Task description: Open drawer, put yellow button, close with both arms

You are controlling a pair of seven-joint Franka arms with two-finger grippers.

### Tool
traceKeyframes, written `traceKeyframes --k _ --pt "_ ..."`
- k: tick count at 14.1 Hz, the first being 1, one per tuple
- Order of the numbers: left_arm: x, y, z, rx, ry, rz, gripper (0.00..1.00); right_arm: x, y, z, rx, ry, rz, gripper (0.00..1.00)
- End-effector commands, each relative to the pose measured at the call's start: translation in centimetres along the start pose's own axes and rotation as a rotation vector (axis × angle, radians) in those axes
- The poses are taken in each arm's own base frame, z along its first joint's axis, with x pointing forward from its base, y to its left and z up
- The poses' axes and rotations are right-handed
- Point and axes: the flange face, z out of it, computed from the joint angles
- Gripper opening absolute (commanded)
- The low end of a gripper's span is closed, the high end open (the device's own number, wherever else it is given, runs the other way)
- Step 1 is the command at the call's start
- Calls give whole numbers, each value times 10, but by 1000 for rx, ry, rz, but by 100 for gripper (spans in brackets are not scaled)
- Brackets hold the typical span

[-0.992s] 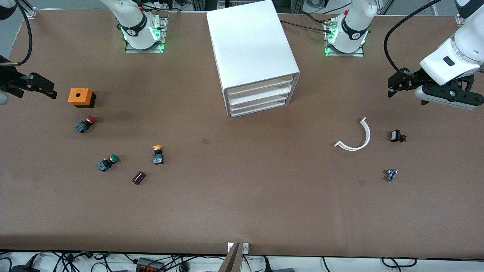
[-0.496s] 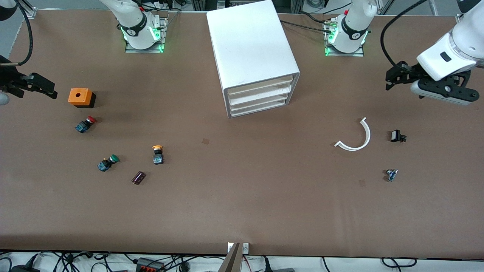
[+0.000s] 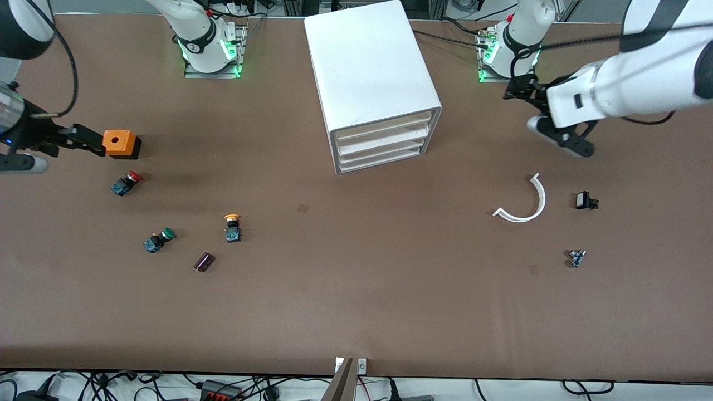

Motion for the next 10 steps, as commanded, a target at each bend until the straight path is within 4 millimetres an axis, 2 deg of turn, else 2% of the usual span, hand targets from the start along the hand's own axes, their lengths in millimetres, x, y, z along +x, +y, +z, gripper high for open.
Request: traceKeyframes --k 1,2,3,5,8,10 --pt "52 6 43 -184 -101 52 100 13 -16 20 3 -16 -36 100" --pt "74 4 64 -311 -129 52 100 19 -23 31 1 -28 -49 100" --pt "87 -3 75 -417 -136 41 100 26 -31 42 -2 -32 -62 100" --pt "104 -15 96 -499 -125 163 100 37 -52 68 -5 -61 -94 100" --pt "131 -55 129 -577 -22 325 100 61 -73 104 14 -48 -112 100" --pt "137 -67 153 -674 57 398 100 72 -97 136 28 -61 -127 100"
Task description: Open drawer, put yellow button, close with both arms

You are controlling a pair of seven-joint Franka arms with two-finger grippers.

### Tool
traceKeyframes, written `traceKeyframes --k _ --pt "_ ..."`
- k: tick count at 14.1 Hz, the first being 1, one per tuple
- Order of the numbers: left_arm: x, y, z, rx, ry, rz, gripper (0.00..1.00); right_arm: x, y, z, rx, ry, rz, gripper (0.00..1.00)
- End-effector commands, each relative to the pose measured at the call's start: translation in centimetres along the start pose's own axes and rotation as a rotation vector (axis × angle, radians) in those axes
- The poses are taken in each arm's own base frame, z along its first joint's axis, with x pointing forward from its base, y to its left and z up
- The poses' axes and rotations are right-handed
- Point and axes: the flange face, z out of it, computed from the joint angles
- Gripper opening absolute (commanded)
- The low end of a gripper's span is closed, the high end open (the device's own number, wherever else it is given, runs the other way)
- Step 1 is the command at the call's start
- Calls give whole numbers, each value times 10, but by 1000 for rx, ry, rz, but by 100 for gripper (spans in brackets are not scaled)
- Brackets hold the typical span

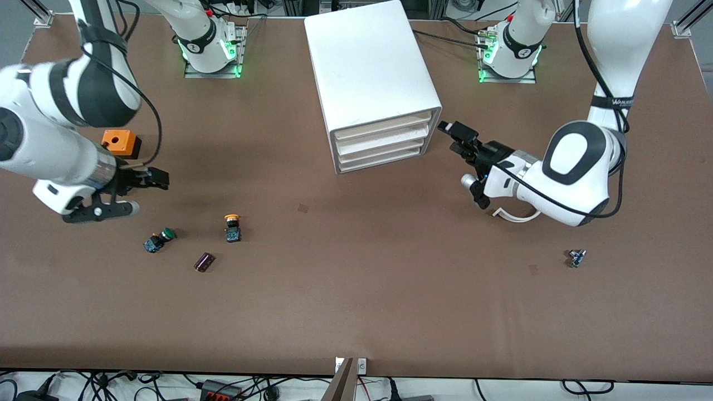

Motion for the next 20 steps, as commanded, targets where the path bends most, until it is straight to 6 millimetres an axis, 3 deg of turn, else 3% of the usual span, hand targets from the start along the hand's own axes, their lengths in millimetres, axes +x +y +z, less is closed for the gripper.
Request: traceKeyframes --k 1,3,6,11,16,20 --pt "-3 -23 17 -79 67 129 94 21 -24 33 18 0 -23 100" --pt "-7 -34 29 -86 60 126 86 34 -46 58 10 19 -70 100" --pt "-10 -49 55 -126 37 84 72 48 -60 92 22 33 -126 100" --pt "-3 -43 101 -135 -20 80 68 63 -72 125 63 54 -160 100" --pt "-3 -40 120 -133 -45 75 63 73 -82 155 49 61 -185 100" --pt "-3 -38 125 -129 -54 79 47 76 -84 183 47 50 -184 100"
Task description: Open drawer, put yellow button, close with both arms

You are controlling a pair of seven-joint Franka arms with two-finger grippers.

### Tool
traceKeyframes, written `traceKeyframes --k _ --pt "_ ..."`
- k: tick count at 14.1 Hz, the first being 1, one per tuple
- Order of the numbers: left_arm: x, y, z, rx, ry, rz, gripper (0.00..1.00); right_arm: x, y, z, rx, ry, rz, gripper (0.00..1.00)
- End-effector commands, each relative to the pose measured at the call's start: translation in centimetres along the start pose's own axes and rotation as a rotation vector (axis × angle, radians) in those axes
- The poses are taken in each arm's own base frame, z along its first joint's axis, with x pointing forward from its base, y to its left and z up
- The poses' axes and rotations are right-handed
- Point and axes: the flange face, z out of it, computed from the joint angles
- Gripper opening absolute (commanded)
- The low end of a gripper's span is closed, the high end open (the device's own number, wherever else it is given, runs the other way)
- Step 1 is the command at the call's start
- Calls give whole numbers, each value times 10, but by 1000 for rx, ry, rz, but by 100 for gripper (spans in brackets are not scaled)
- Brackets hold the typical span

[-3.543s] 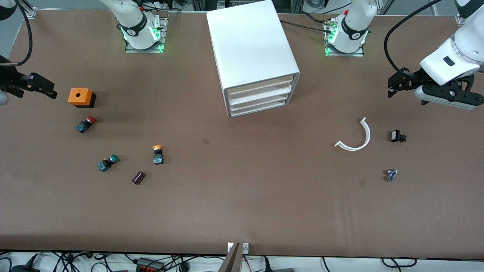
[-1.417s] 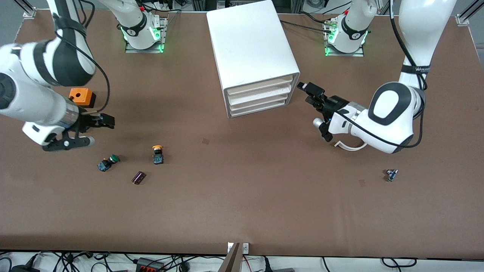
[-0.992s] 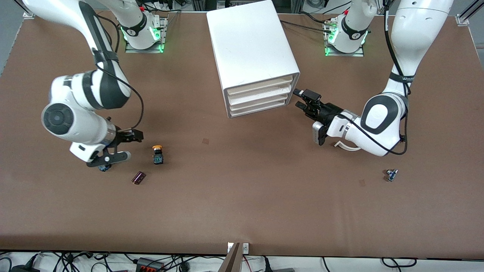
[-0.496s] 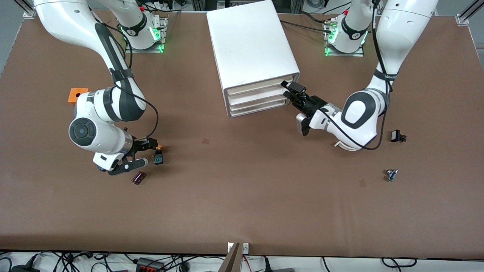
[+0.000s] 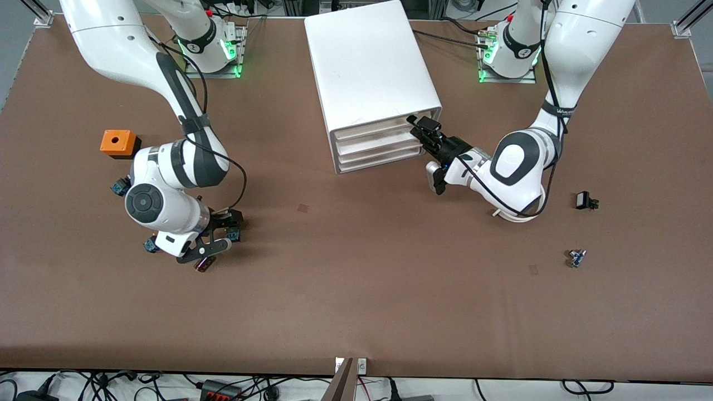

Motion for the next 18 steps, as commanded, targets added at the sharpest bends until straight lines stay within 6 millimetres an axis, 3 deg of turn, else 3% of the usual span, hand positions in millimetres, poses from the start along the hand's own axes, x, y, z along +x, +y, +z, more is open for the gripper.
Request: traceKeyframes --k 1,2,7,12,15,18 --pt "1 4 8 5 21 22 45 5 0 15 9 -1 -17 100" --pt "1 4 9 10 22 23 43 5 -1 20 10 -9 -16 100" --pt "4 8 13 7 15 32 6 3 -6 48 19 -48 2 100" --pt "7 17 0 15 26 53 3 3 -8 57 20 -55 6 100" --pt "15 23 -15 49 42 76 3 5 -6 55 17 -49 9 86" --pt "25 21 -26 63 58 84 4 5 -5 55 16 -44 12 60"
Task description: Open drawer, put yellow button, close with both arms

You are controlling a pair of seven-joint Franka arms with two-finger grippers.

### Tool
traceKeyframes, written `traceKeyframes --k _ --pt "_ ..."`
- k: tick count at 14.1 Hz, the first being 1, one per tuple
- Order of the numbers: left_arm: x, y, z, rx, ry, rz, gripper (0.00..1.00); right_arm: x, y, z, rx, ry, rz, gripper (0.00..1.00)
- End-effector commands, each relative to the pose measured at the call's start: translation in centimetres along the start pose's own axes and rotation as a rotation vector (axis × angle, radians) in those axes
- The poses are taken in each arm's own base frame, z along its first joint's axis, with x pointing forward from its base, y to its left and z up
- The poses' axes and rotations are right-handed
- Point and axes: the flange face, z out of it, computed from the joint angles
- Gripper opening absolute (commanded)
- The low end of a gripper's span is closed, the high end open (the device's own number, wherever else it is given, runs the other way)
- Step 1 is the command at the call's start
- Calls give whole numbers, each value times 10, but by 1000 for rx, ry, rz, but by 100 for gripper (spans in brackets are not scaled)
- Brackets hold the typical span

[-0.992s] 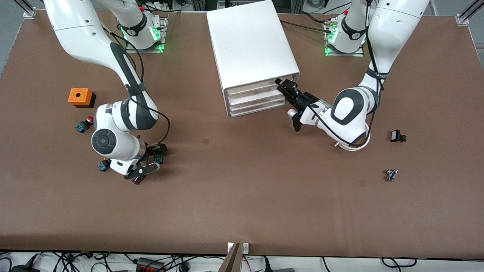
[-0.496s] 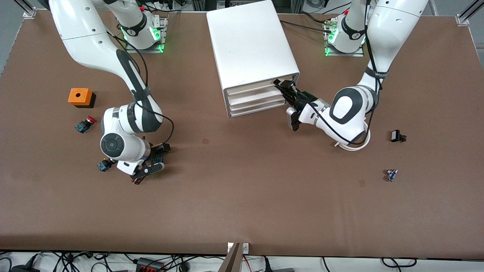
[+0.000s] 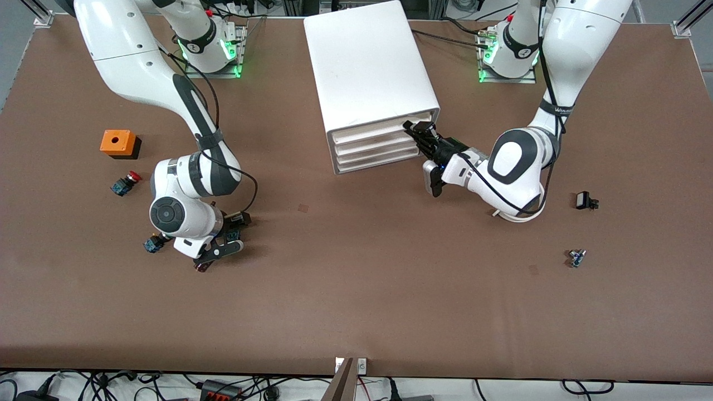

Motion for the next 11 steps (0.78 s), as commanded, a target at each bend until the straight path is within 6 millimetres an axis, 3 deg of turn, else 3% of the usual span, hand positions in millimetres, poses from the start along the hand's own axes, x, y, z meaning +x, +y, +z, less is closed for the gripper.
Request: traceKeyframes --k 1,5,9,11 --pt "9 -2 -30 24 41 -4 4 5 1 0 12 13 12 49" --pt "2 -14 -59 39 64 -15 4 8 4 -7 11 25 9 12" --pt "-11 -16 -79 31 62 -33 5 25 3 -55 4 69 -8 5" --pt "-7 -11 -87 52 69 -17 4 31 2 -81 6 51 -19 2"
